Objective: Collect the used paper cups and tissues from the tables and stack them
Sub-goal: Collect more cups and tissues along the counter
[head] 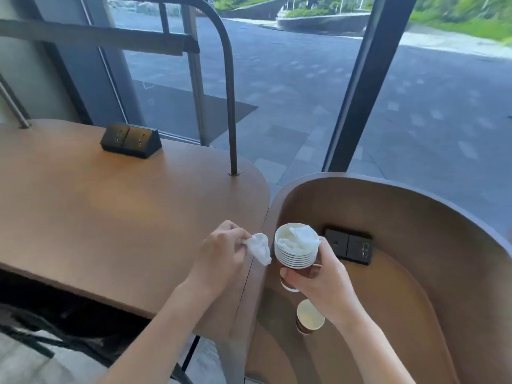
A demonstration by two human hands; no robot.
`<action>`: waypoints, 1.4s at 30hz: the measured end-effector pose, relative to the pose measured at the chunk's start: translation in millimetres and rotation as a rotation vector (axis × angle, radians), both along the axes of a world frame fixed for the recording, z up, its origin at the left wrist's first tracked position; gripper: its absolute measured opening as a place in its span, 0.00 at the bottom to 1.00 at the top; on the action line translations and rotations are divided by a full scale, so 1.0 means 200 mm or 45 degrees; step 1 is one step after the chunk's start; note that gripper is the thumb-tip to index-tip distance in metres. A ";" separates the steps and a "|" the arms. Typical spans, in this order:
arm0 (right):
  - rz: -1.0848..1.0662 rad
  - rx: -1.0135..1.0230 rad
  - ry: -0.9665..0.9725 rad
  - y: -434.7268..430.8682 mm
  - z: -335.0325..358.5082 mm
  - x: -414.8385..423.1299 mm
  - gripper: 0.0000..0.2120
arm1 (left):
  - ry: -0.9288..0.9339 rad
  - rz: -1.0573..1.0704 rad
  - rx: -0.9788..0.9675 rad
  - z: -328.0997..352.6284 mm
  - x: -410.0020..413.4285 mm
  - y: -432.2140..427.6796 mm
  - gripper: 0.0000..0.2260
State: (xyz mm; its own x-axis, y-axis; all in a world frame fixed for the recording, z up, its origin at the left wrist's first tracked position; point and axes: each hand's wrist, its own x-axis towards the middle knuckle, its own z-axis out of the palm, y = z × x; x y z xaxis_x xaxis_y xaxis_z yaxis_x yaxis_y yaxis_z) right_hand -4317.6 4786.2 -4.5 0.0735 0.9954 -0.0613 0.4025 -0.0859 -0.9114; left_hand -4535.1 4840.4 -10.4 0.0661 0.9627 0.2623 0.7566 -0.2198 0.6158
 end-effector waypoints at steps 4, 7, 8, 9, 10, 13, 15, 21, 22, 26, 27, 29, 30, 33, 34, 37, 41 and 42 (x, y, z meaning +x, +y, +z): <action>-0.117 -0.039 -0.038 -0.06 -0.03 -0.04 0.24 | -0.151 -0.144 0.171 0.09 0.01 0.03 0.09; -0.157 -0.039 -0.045 -0.12 -0.03 -0.06 0.27 | -0.196 -0.298 0.248 0.20 0.06 0.02 0.09; -0.166 -0.035 -0.057 -0.14 -0.02 -0.06 0.27 | -0.189 -0.369 0.253 0.24 0.09 0.01 0.09; -0.182 -0.035 -0.068 -0.16 -0.02 -0.06 0.28 | -0.165 -0.438 0.252 0.27 0.13 -0.01 0.09; -0.203 -0.036 -0.073 -0.18 -0.01 -0.05 0.27 | -0.139 -0.504 0.239 0.29 0.17 -0.03 0.09; -0.274 -0.027 -0.122 -0.24 0.01 0.01 0.25 | -0.137 -0.631 0.117 0.34 0.29 -0.10 0.06; -0.300 -0.009 -0.157 -0.28 0.03 0.06 0.24 | -0.152 -0.702 0.042 0.36 0.35 -0.14 0.04; -0.411 0.015 -0.167 -0.40 0.06 0.23 0.22 | -0.020 -0.882 0.150 0.35 0.57 -0.21 0.09; -0.415 0.024 -0.179 -0.42 0.06 0.26 0.23 | 0.027 -0.911 0.169 0.34 0.61 -0.22 0.13; -0.427 0.063 -0.224 -0.49 0.05 0.32 0.27 | 0.062 -0.898 0.190 0.31 0.74 -0.28 0.18; -0.430 0.067 -0.218 -0.51 0.05 0.34 0.27 | 0.023 -0.857 0.186 0.30 0.77 -0.30 0.16; -0.428 0.063 -0.200 -0.54 0.05 0.37 0.28 | -0.077 -0.773 0.162 0.31 0.82 -0.33 0.12; -0.423 0.061 -0.191 -0.55 0.05 0.39 0.28 | -0.118 -0.757 0.140 0.32 0.84 -0.34 0.09; -0.422 0.075 -0.173 -0.58 0.04 0.44 0.31 | -0.148 -0.783 0.130 0.33 0.88 -0.36 0.07; -0.421 0.083 -0.172 -0.59 0.03 0.46 0.31 | -0.131 -0.788 0.153 0.33 0.89 -0.36 0.08; -0.407 0.107 -0.174 -0.61 0.03 0.51 0.34 | -0.039 -0.798 0.204 0.31 0.92 -0.36 0.04; -0.398 0.128 -0.136 -0.64 0.02 0.58 0.33 | 0.080 -0.818 0.245 0.28 0.95 -0.37 0.10; -0.398 0.130 -0.124 -0.64 0.02 0.60 0.32 | 0.109 -0.824 0.248 0.28 0.96 -0.38 0.12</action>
State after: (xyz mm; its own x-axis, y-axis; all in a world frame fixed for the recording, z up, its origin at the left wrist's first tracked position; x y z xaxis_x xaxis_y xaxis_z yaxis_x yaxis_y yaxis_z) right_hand -4197.7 4657.5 -1.4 0.3764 0.9245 0.0597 0.4568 -0.1292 -0.8801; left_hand -4343.4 4763.7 46.2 0.6410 0.6579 0.3954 0.4797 -0.7455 0.4627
